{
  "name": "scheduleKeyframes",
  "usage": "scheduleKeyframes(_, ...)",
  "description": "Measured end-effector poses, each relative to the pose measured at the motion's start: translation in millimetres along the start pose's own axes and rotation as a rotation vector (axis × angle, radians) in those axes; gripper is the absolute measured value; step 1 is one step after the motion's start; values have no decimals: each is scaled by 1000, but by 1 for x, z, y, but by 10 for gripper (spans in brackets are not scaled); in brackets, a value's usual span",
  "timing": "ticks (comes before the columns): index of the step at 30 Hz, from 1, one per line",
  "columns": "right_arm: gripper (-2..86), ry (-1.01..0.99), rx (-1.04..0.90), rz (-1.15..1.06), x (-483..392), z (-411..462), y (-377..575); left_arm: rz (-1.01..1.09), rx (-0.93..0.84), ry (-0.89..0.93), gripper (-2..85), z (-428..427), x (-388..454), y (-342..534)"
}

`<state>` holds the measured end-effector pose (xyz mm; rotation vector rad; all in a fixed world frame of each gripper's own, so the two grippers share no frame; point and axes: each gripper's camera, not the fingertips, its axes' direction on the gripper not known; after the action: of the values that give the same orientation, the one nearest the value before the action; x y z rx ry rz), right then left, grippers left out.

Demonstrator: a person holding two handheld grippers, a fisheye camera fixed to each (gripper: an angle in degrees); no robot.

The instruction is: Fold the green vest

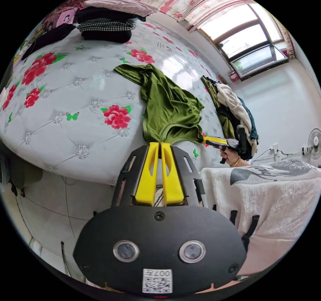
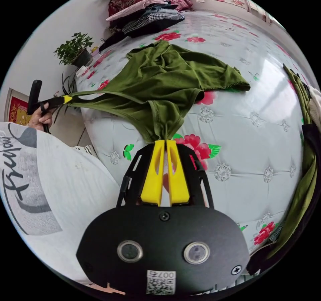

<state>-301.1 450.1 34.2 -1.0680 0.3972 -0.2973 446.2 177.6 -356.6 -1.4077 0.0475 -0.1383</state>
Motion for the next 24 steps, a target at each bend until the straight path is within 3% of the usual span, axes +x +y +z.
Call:
scheduleKeyframes(5, -2, -298, 242, 101, 31, -76, 28, 39, 59, 95, -9, -35, -6, -12)
scheduleKeyframes(9, -2, -374, 381, 137, 65, -130, 12, 104, 162, 195, -10, -67, -18, -83)
scheduleKeyframes(14, -2, -234, 588, 71, 91, -252, -93, 227, 267, 236, -10, -120, 12, -245)
scheduleKeyframes(17, -2, -166, 798, 16, 74, -355, -124, 333, 452, 321, -10, -199, 65, -308)
scheduleKeyframes(20, -2, -66, 996, -138, 26, -440, -105, 507, 604, 346, -10, -276, 123, -310)
scheduleKeyframes(24, -2, 45, 1132, -300, -26, -480, -44, 715, 741, 326, -10, -327, 166, -251)
